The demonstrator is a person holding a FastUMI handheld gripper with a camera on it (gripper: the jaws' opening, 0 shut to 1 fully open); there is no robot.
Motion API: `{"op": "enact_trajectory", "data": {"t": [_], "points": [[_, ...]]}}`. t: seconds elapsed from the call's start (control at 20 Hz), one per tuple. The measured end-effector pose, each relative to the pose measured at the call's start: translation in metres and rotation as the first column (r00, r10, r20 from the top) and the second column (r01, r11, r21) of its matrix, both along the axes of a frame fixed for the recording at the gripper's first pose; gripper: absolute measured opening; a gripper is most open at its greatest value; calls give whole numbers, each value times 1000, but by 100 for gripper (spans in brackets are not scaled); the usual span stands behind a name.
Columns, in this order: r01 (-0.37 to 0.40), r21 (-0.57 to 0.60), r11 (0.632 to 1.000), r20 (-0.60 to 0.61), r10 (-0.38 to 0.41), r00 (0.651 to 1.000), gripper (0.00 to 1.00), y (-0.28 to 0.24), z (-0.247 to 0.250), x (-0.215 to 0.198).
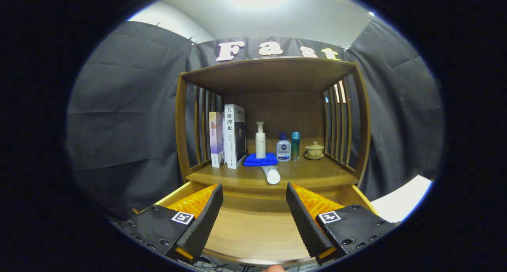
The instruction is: Pull open the drawer, take out the items inside it, and place them on the countertop above the cabinet.
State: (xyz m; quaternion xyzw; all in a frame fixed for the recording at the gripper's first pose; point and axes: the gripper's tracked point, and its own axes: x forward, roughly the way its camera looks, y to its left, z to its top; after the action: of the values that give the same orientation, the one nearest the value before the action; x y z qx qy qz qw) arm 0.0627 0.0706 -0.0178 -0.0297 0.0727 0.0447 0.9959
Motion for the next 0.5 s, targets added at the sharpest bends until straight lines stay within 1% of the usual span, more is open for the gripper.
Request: {"op": "enact_trajectory", "data": {"t": [0.1, 0.3, 0.5], "points": [[11, -10, 1000, 5, -11, 1000, 98, -3, -12, -16], [12, -66, 998, 9, -12, 1000, 98, -3, -41, -48], [17, -65, 998, 5, -17, 1000, 98, -4, -63, -72]]}}
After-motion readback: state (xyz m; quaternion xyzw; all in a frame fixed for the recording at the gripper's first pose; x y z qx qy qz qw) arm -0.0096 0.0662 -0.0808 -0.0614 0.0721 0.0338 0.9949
